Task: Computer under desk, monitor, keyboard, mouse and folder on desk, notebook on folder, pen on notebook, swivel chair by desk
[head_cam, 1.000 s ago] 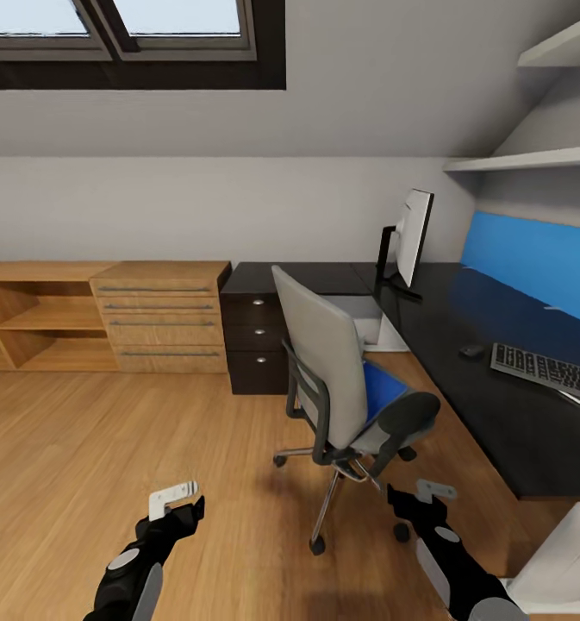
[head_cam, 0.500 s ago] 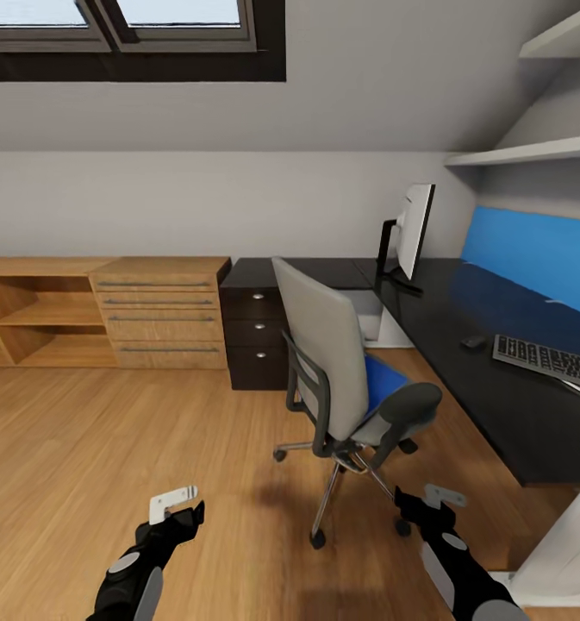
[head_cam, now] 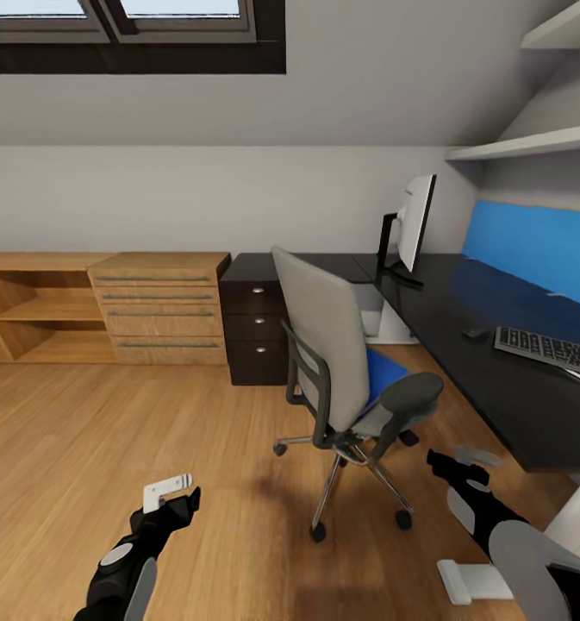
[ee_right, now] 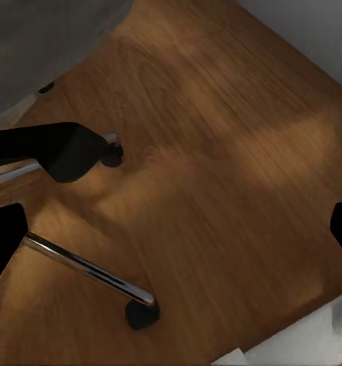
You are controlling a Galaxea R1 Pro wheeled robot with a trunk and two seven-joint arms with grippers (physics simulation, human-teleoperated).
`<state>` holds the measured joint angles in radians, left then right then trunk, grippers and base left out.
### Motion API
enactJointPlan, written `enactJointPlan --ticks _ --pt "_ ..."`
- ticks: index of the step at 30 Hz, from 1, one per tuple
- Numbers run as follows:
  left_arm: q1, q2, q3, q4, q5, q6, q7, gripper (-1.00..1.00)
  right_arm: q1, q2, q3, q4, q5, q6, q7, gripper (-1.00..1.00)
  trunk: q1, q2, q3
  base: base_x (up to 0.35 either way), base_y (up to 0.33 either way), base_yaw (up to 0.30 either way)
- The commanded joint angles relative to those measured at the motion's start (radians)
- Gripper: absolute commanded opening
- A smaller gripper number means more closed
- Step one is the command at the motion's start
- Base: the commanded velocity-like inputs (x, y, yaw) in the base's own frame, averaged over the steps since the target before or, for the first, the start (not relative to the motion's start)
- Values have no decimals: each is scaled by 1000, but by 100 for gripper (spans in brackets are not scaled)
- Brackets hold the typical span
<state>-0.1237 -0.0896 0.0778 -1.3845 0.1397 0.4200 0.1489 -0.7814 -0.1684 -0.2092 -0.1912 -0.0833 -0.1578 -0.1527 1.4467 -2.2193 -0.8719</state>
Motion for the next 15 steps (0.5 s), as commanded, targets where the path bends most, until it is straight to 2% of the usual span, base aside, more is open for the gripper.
enactJointPlan --ticks 1,5,8,15 --pt "-1 1 0 -5 11 5 5 100 -10 -8 4 8 -9 -7 -2 100 4 -8 -4 0 0 0" --pt "2 3 0 -32 11 5 5 100 -20 -12 9 15 -5 -18 1 100 19 -36 -17 0 0 0" --pt "4 3 0 -54 11 7 5 100 -25 9 13 15 0 -27 6 100 31 -57 -26 0 0 0" --pt "4 4 -1 -57 11 8 4 100 -25 22 14 16 1 -97 10 100 57 -106 -48 0 0 0"
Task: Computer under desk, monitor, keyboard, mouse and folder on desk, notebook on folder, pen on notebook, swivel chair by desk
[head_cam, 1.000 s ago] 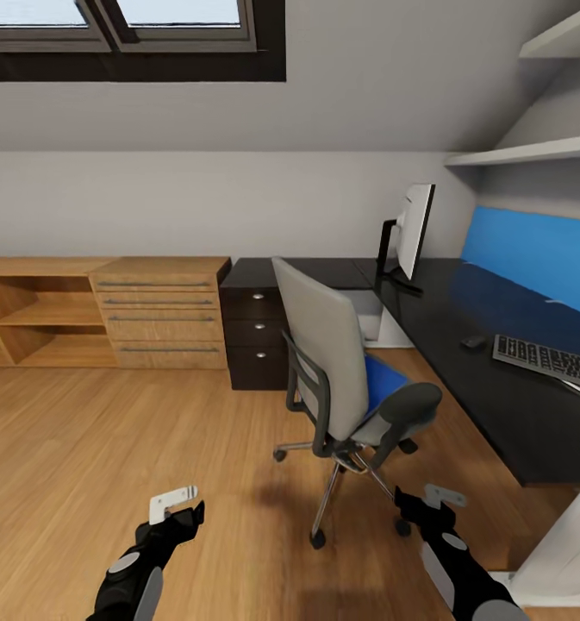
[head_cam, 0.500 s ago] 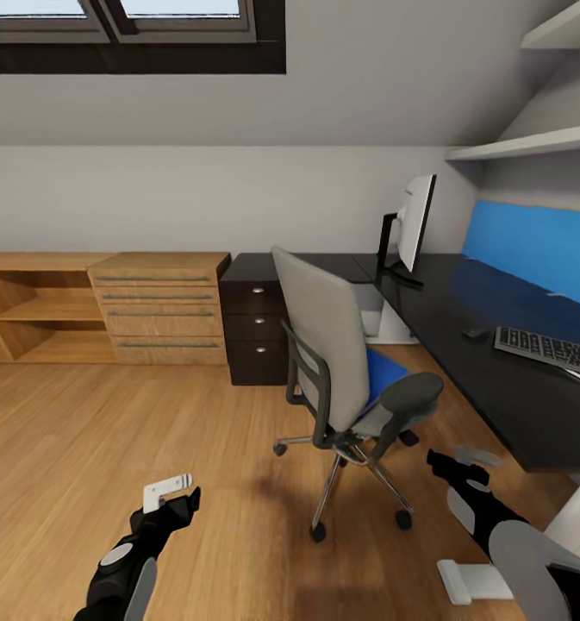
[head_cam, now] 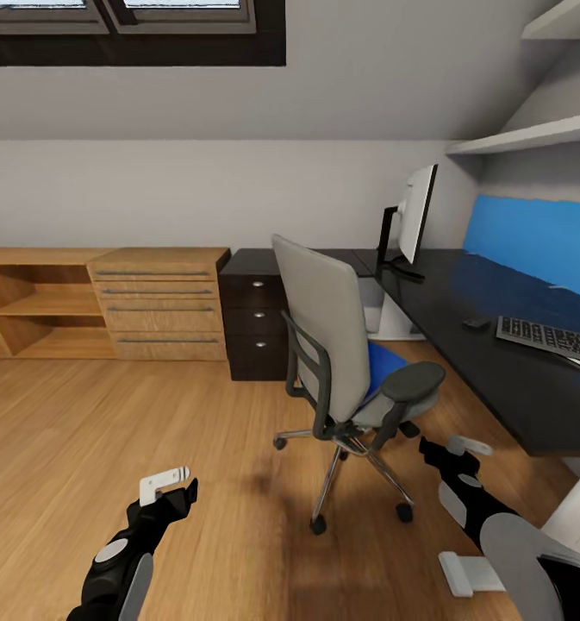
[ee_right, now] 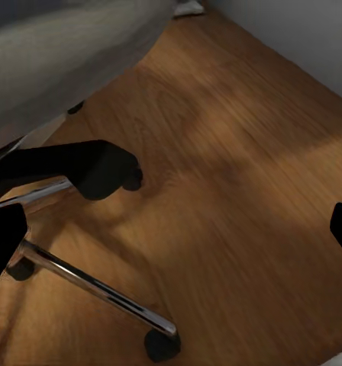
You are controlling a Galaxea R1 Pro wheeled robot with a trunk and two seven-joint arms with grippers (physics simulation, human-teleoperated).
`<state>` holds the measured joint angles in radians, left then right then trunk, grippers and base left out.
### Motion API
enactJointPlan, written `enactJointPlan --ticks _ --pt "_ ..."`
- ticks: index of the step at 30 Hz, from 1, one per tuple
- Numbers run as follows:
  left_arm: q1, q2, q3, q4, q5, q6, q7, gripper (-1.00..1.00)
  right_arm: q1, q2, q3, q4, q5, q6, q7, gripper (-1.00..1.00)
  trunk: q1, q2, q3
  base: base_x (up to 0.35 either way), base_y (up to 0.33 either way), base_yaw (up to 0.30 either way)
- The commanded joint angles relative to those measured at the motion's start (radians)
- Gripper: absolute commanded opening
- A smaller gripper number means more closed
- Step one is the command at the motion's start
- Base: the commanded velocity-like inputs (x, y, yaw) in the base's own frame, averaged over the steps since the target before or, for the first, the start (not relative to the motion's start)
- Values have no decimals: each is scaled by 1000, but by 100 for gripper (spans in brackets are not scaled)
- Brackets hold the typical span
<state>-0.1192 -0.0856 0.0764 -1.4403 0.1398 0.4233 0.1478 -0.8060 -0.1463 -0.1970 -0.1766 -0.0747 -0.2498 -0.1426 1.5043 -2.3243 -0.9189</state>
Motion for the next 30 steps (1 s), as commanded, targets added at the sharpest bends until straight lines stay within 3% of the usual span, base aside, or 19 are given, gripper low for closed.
enactJointPlan --ticks 1,12,16,23,30 --pt "0 0 0 -1 11 5 6 100 -1 5 2 1 -8 -22 1 100 4 -8 -4 0 0 0" --pt "0 -1 0 -2 10 5 6 100 1 18 0 2 -7 -150 1 100 46 -85 -39 0 0 0" --pt "0 0 0 -1 8 5 6 100 2 21 -1 5 -9 -214 -1 100 46 -85 -39 0 0 0" --pt "0 12 -2 29 6 4 2 100 2 24 -1 5 -10 -230 -3 100 46 -85 -39 10 -8 0" --pt "0 24 -18 39 1 3 1 100 2 26 0 6 -12 -235 -3 100 46 -85 -39 188 -124 0"
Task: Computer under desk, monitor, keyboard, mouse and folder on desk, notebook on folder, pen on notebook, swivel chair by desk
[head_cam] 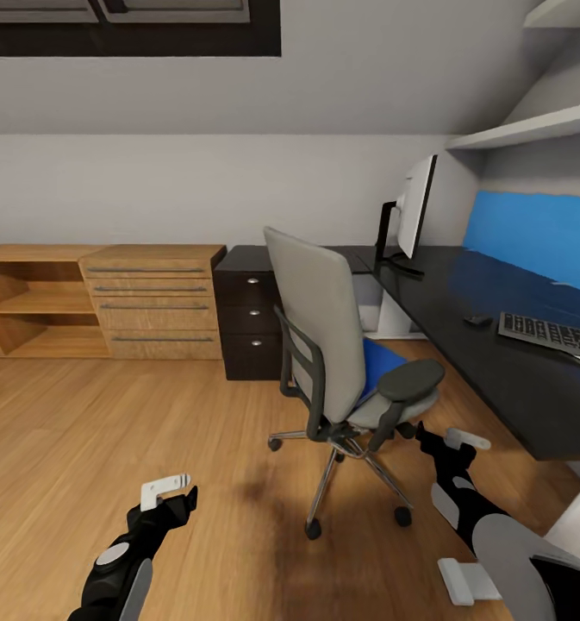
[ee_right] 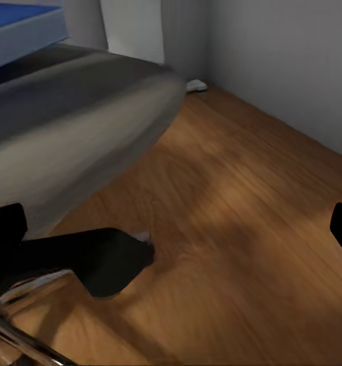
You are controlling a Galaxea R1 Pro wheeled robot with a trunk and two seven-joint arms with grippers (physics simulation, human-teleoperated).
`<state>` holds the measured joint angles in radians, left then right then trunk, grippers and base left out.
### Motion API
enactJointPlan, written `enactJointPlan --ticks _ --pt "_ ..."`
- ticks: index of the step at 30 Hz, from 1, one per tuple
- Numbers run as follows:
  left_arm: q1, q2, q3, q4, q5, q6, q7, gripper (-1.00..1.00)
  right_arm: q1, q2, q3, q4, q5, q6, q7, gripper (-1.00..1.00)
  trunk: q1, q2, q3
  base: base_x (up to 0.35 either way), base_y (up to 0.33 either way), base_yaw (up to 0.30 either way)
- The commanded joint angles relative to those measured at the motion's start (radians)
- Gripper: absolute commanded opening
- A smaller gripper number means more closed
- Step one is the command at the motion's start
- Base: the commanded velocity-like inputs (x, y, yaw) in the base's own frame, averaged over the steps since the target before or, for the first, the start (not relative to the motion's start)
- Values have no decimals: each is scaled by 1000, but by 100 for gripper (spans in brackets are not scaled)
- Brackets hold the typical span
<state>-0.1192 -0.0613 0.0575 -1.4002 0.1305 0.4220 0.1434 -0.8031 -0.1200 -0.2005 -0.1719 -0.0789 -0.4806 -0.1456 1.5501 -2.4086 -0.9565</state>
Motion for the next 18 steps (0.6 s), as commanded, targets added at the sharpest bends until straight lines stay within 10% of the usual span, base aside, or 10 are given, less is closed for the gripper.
enactJointPlan --ticks 1,18 --pt "0 0 -1 0 10 5 6 100 -1 0 4 1 -8 -9 0 100 0 0 -1 131 -86 0" --pt "0 1 -4 3 9 6 5 100 -1 34 3 3 -3 -58 0 100 0 0 -1 28 -18 108"
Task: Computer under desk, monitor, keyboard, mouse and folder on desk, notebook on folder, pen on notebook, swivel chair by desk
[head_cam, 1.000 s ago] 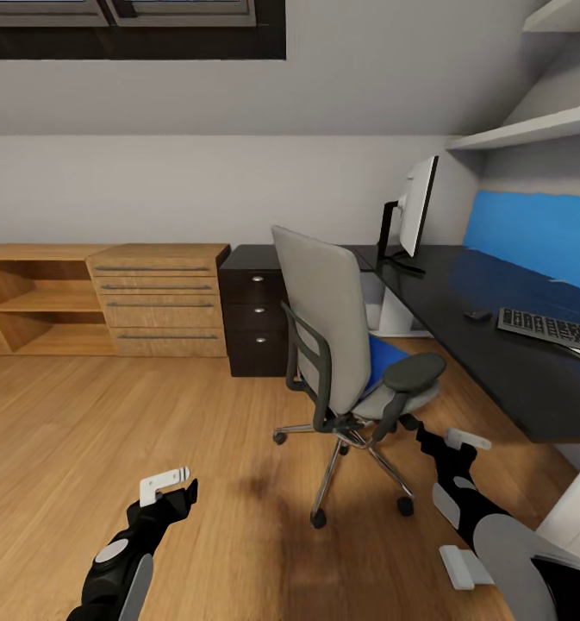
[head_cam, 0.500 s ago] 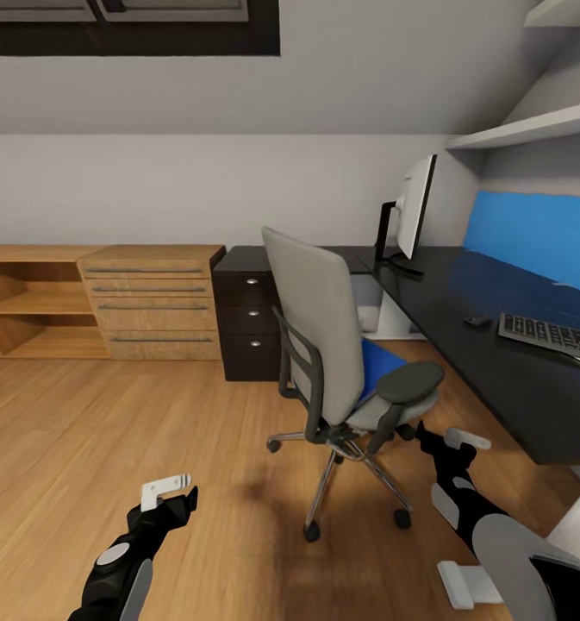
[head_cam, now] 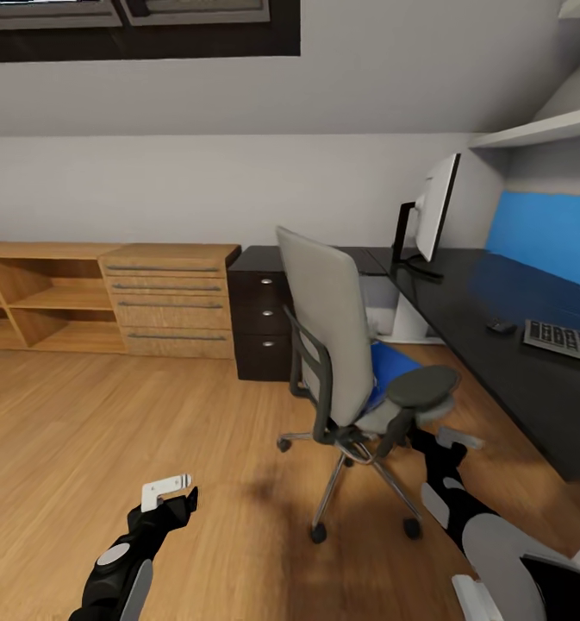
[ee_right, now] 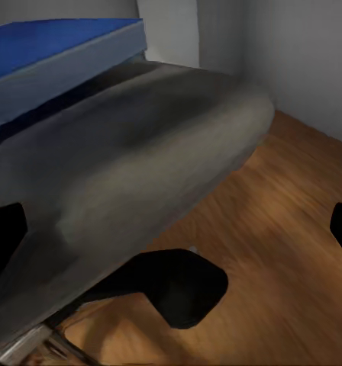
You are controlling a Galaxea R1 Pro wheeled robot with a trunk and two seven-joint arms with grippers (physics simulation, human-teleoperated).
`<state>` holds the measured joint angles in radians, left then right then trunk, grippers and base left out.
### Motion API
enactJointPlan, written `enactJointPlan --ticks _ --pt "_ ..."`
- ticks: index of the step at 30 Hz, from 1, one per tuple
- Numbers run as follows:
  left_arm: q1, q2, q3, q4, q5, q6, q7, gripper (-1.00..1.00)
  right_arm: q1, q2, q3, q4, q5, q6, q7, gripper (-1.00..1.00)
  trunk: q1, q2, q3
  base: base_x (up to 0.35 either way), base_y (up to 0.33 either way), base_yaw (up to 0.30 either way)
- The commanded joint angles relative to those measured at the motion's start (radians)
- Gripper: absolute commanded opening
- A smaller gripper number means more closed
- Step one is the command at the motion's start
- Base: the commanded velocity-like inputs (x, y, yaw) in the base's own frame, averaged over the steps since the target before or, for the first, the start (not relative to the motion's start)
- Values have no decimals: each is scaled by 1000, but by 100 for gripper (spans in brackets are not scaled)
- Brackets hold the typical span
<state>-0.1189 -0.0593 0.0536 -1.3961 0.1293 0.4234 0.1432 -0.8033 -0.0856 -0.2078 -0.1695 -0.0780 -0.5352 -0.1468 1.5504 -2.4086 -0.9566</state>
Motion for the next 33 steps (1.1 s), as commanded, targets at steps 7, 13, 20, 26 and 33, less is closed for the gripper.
enactJointPlan --ticks 7,13,20,26,33 --pt "-1 -1 0 0 10 5 6 100 -1 18 11 2 -3 -3 2 100 0 0 -1 0 0 272" --pt "-1 -1 0 0 10 5 6 100 2 63 11 2 1 -3 3 100 0 0 -1 0 0 273" --pt "-1 0 0 0 10 5 6 100 3 70 11 2 1 -3 3 100 0 0 -1 0 0 273" --pt "-1 -1 -1 17 9 3 7 100 3 71 11 1 1 -3 3 100 0 0 -1 0 0 274" --pt "-1 -1 -7 23 4 3 7 100 3 70 11 0 1 -3 1 100 0 0 -1 0 0 275"
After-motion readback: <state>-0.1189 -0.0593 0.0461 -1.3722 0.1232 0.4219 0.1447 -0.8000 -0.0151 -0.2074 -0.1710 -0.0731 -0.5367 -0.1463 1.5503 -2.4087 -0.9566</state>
